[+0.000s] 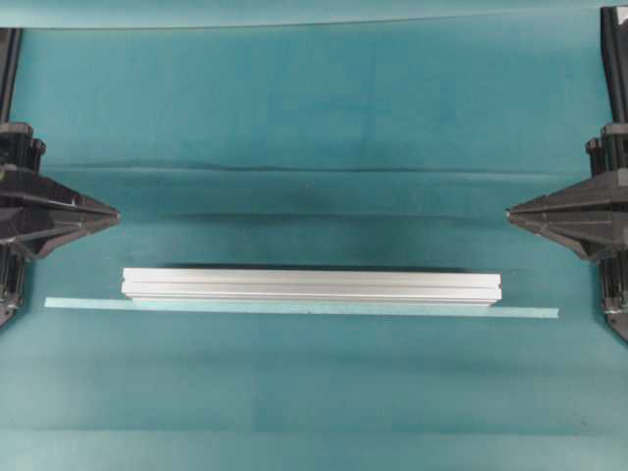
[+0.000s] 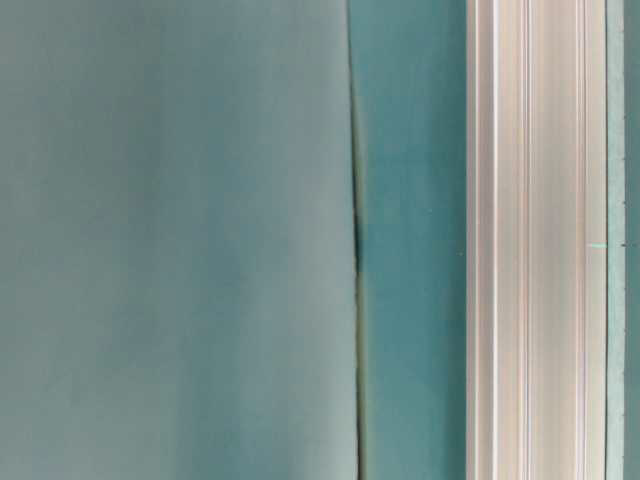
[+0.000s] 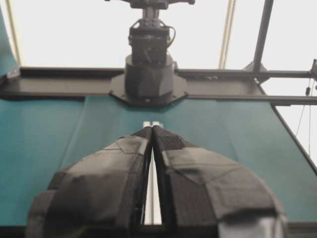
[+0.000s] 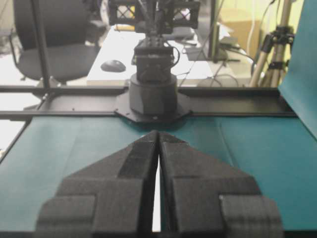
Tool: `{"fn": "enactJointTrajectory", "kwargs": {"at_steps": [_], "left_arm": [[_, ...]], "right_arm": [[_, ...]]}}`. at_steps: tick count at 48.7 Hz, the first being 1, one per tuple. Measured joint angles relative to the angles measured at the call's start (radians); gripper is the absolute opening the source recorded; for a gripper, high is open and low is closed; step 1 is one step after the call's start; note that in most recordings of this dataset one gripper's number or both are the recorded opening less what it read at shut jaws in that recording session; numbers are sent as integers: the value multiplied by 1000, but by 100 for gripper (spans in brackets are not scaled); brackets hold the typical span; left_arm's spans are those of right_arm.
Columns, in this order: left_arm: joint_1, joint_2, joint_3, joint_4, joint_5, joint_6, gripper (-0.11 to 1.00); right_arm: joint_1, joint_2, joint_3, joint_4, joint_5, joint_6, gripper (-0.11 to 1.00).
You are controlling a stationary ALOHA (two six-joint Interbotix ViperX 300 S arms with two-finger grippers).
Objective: Lift the metal rail with both hands.
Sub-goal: 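Move both grippers down over the two ends of the silver rail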
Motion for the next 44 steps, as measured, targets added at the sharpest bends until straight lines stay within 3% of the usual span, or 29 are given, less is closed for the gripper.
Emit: {"fn": "enactJointTrajectory", "kwargs": {"at_steps": [6,13,25,38,44], "left_arm": [[3,66,-43,6,95,-41,3],[6,130,-97,11,187,-40,-2],[8,209,-230,11,377,-67,-2],[9,356,-350,12,612,-160,-2],[11,434,-399,12,727,-167,-2]], "right_arm": [[-14,12,-6,38,12,15,0],[-23,66,-41,75,97,55,0],[-43,215,-175,77,348,83,0],[-46,379,-305,77,637,123,0],[-46,465,-382,78,784,144,0]]}}
